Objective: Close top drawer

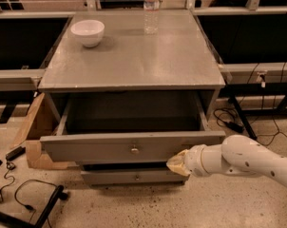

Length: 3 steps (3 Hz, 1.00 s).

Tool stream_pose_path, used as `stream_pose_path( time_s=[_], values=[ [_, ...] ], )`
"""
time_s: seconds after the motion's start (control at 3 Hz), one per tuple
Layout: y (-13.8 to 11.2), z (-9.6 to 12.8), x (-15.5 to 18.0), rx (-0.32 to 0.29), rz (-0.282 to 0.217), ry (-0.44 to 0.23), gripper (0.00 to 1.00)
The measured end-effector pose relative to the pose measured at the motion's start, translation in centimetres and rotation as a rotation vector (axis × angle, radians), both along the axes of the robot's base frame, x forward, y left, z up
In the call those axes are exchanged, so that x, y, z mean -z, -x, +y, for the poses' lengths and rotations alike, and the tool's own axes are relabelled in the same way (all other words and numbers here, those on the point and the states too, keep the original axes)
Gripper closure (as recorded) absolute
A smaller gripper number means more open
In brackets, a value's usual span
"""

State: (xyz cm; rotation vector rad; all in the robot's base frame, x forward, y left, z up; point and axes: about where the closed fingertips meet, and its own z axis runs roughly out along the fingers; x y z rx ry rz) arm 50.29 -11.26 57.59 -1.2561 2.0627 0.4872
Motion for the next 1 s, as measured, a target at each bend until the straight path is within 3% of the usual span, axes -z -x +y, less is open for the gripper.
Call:
stream_pose_path(
  time_s=[0.33, 0.67, 1.0],
  values=[
    [-2.8, 0.4, -0.8, -0.020, -0.017, -0.009, 1.00],
    [-3.0, 0.4, -0.9, -0.022, -0.019, -0.010, 1.00],
    [-5.3, 0.7, -1.7, -0.039, -0.036, -0.019, 1.00]
  ],
)
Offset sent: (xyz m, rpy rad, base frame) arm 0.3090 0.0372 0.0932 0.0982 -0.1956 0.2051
